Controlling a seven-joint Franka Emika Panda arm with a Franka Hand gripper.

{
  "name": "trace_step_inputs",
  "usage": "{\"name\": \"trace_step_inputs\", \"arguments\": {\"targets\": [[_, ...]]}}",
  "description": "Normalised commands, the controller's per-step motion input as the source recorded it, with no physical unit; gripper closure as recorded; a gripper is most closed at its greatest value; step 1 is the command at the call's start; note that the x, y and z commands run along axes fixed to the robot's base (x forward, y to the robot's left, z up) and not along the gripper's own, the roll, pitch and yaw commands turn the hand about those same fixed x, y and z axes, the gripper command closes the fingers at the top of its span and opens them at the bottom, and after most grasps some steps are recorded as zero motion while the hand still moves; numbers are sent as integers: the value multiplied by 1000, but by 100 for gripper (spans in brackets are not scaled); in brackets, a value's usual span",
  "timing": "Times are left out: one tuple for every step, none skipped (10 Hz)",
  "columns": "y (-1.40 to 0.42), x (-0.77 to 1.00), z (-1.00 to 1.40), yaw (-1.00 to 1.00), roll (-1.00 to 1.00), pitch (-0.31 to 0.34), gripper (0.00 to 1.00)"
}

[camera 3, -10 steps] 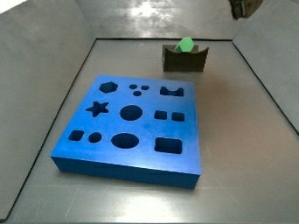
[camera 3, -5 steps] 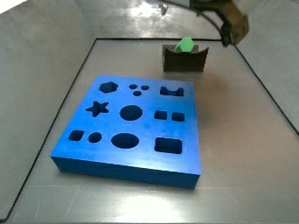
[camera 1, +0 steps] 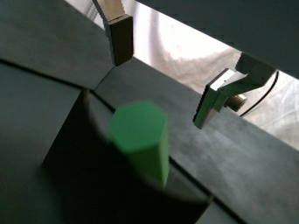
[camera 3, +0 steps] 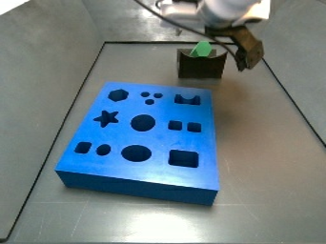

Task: Pick up the hexagon object. Move up. Place the hexagon object on the fixture. Regrasp the hexagon object. Move to above the board. Insert the hexagon object.
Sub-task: Regrasp the hexagon object, then move to above the board.

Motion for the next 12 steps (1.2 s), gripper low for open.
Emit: {"name": "trace_step_inputs", "arguments": {"targets": [[-44,339,-947,124,175,42,0],[-47,322,-774,118,180,45,0],[-47,313,-692,115,180,49,0],[-47,302,-528,110,184,54,0],[-48,292,-411,110,189,54,0],[-50,279,-300,112,189,61,0],[-92,258,-231,114,157,52,0],[-101,241,-227,106,153,43,0],[0,0,0,0,0,0,100],[-339,-95,1000,-68,-123,-25,100],[-336,-97,1000,-69,-120,-19,100],[-320,-99,1000,-64,-107,-7,100]]}}
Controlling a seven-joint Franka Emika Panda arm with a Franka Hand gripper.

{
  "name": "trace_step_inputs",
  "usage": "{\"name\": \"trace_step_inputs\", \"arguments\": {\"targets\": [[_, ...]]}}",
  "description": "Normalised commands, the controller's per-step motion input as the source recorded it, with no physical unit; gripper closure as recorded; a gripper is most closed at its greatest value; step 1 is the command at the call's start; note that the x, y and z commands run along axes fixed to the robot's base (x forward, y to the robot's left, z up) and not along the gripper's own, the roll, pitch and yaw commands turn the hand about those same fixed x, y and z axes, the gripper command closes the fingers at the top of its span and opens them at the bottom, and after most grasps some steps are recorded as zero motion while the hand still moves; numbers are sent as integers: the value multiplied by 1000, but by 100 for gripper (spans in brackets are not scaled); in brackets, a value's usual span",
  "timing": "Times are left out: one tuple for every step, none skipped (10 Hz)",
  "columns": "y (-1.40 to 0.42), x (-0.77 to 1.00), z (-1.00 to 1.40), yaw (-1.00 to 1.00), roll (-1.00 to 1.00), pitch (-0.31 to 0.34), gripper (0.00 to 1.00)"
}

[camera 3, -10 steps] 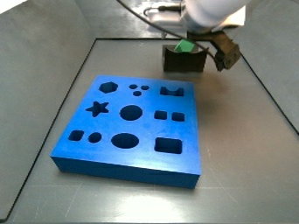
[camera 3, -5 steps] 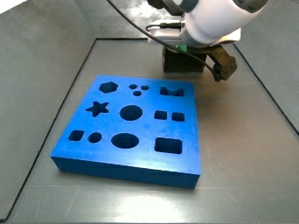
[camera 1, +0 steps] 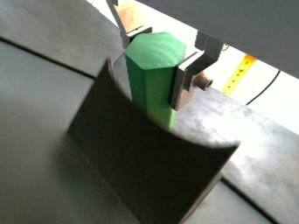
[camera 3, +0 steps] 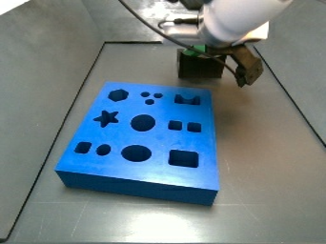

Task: Pick up the hexagon object. Move up. Place the hexagon object on the fixture. Regrasp the hexagon object. Move to above the board. Insert the hexagon object.
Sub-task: Move to above the board.

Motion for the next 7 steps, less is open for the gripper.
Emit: {"name": "trace_step_inputs", "arguments": {"targets": [[-288,-97,1000,-50,-104,29,100],[-283,-97,1000,-48,-91,40,100],[-265,-94,1000,-36,-57,64,100],[-251,-91,1000,-25,-52,74,100],[-233,-90,1000,-6,-48,78,100],[-224,-90,1000,5,-48,80,100],[-199,-85,1000,26,-44,74,100]]}}
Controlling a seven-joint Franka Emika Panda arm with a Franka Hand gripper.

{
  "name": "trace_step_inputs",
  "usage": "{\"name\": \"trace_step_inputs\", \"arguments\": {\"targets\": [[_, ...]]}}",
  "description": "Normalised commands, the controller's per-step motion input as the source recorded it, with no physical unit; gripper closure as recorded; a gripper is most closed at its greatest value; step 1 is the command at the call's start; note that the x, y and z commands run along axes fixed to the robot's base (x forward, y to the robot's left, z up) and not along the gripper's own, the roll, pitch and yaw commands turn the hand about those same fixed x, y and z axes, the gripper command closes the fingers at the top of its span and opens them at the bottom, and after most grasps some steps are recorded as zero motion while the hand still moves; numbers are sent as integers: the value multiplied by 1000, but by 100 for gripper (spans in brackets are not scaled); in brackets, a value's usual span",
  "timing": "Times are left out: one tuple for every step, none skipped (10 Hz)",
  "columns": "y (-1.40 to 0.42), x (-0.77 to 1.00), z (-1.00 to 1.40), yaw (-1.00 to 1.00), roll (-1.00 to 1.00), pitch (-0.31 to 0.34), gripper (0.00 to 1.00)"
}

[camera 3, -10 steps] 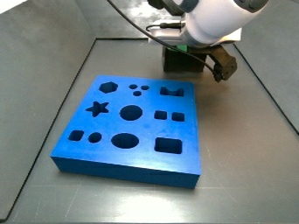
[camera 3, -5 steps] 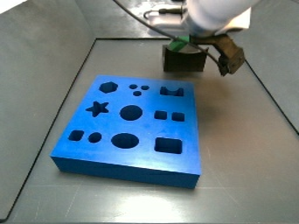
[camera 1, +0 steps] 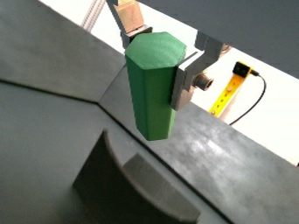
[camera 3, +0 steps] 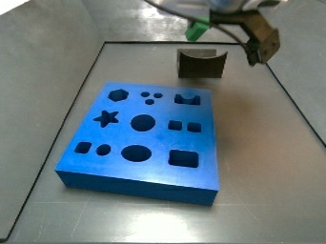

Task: Pick up the hexagon object. Move up. Place the hexagon object on the fixture. Regrasp the hexagon object. Move to above the board. Insert the hexagon object.
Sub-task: Move to above the board.

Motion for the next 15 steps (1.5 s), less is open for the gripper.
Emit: {"name": "trace_step_inputs", "arguments": {"targets": [[-189,-84,1000,34,-44,73,100],[-170,-79,1000,43,-40,66,100],[-157,-75,1000,46,-41,63,100],[-144,-70,1000,49,-37,58,100],[-131,-65,1000,50,-35,58,100],[-118,-61,1000,51,-31,61,100],[-103,-52,1000,50,-31,60,100],[-85,-43,1000,48,-31,67,100],[-78,-39,1000,47,-28,74,100],[-70,-33,1000,49,-25,76,100],[-49,-19,915,51,-24,83,100],[-33,-9,727,54,-28,87,100],[-22,-6,591,58,-28,87,100],[-18,-5,499,62,-28,88,100],[-15,-1,317,63,-31,84,100]]}}
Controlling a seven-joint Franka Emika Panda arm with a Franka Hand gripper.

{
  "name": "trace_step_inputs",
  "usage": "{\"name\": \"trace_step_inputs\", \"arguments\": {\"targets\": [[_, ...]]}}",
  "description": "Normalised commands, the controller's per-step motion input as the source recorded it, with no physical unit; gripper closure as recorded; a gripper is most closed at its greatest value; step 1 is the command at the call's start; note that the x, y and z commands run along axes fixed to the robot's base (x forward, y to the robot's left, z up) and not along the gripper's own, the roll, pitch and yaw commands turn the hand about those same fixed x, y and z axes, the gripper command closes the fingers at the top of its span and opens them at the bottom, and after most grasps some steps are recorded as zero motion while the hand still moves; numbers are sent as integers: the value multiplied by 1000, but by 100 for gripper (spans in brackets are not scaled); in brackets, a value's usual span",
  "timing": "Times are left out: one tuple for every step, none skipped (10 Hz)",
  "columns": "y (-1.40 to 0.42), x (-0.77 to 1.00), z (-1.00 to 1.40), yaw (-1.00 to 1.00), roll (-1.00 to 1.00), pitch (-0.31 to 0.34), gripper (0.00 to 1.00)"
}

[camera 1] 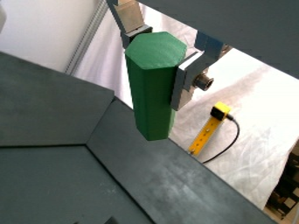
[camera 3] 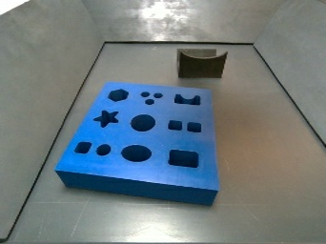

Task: Pick up the hexagon object. Move up. Place the hexagon object on the fixture. Regrasp the hexagon object. Move to above the board. Insert the hexagon object.
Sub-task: Move to above the board.

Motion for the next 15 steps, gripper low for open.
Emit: {"name": "trace_step_inputs", "arguments": {"targets": [[-13,0,181,66,-36,84,100],[-1000,-517,206,-52,-1000,-37,100],[-1000,-517,225,-47,-1000,-54,100],[-1000,-565,224,-43,-1000,-61,100],[-1000,-605,219,-42,-1000,-68,100],[-1000,-669,240,-38,-1000,-83,100],[-719,-554,177,-34,-1000,-99,100],[-309,-359,84,-28,-1000,-118,100],[-95,-259,42,-28,-1000,-138,100],[3,-234,33,-32,-1000,-170,100],[66,-238,26,-29,-1000,-235,100],[102,-242,15,-26,-1000,-293,100],[122,-246,12,-26,-1000,-340,100],[142,-265,12,-14,-885,-407,100],[158,-281,12,0,-697,-416,100]]}}
